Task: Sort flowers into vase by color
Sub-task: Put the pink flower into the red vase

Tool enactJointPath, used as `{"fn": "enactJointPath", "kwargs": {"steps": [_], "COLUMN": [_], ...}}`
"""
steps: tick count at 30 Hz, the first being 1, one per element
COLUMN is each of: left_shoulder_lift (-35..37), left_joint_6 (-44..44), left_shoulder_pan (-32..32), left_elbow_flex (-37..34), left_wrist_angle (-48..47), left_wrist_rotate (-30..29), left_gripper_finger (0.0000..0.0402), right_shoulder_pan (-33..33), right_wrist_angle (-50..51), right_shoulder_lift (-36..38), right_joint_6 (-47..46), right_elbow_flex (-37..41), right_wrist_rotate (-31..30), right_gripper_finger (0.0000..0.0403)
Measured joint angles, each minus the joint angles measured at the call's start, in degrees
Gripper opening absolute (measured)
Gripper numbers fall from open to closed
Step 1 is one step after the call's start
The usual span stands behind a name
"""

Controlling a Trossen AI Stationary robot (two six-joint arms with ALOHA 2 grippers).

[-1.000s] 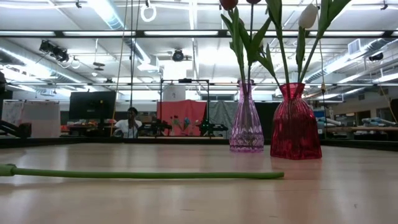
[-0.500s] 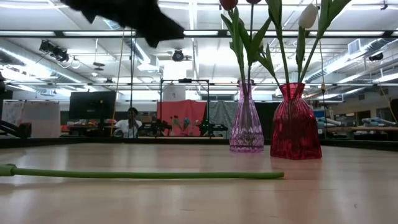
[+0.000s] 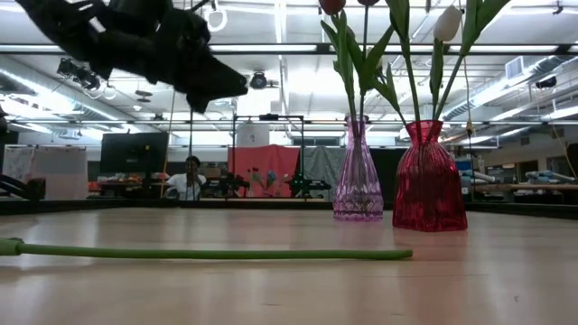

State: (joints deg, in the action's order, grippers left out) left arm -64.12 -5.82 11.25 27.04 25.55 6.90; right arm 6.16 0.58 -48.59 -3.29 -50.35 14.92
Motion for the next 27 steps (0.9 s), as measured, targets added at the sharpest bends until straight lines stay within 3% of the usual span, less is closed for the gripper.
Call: {"fn": "enactJointPath", "kwargs": {"steps": [4, 12, 21, 27], "left_shoulder_lift": [0.0, 0.0, 0.0, 0.0], "left_joint_6": [-2.0, -2.4, -3.5, -3.5], "left_shoulder_pan": [0.0, 0.0, 0.0, 0.0], "left_elbow_flex": [-3.6, -4.9, -4.9, -4.9], "left_wrist_angle": [4.7, 5.1, 5.1, 5.1], "left_wrist_rotate": [0.0, -0.3, -0.4, -0.8], "left_gripper_finger": [0.0137, 0.0137, 0.0137, 0.0137], "right_shoulder_pan": [0.0, 0.8, 0.8, 0.7], "right_wrist_angle": [4.2, 4.3, -5.2, -5.8], "right_shoulder_lift": [-2.6, -5.8, -3.0, -2.3], "right_joint_6": [0.4, 2.0, 0.3, 0.6], "right_elbow_flex": [0.0, 0.6, 10.9, 13.5], "right_wrist_rotate": [-2.5, -6.4, -9.7, -11.1], "right_gripper_finger": [0.0016, 0.0016, 0.0016, 0.0016]}}
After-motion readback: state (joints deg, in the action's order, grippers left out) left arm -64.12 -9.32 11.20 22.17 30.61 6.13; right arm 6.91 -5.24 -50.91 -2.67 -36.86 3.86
